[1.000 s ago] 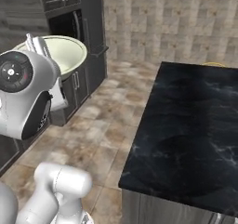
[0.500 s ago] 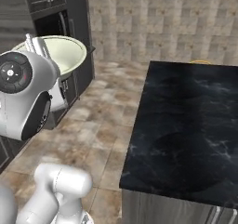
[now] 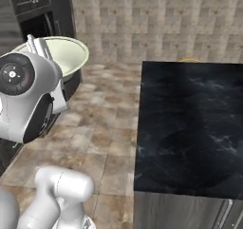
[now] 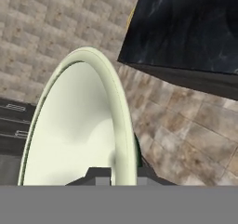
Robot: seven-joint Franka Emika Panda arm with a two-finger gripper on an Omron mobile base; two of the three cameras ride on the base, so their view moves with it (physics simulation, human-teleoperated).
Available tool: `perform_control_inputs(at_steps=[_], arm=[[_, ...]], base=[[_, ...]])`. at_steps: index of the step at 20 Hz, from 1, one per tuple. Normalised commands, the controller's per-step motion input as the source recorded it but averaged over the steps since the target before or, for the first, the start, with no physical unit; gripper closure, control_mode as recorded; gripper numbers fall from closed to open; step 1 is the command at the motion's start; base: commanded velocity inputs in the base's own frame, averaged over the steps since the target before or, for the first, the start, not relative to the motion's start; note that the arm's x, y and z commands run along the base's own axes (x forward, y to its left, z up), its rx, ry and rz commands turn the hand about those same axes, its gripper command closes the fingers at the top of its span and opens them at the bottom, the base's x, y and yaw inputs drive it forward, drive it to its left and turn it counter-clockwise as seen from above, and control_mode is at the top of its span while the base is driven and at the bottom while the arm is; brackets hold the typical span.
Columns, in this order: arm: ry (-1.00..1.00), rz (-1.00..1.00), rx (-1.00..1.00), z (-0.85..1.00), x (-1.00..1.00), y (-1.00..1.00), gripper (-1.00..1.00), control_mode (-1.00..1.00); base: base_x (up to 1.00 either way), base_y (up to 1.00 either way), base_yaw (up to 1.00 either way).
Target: Pick up the bowls from the cabinet and place each bowl in front of a stool on the dining counter.
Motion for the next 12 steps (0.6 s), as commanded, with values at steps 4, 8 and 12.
perform_control_inputs(at_steps=[4,8,12], arm=[[0.00,0.00,0.00,0.00,0.00,0.00,1.00,1.00],[0.00,0.00,0.00,0.00,0.00,0.00,1.00,1.00],[0.00,0.00,0.00,0.00,0.00,0.00,1.00,1.00]], base=[[0.24,0.58,-0.40],[0.14,0.50,-0.47],[0.18,0.53,-0.48]])
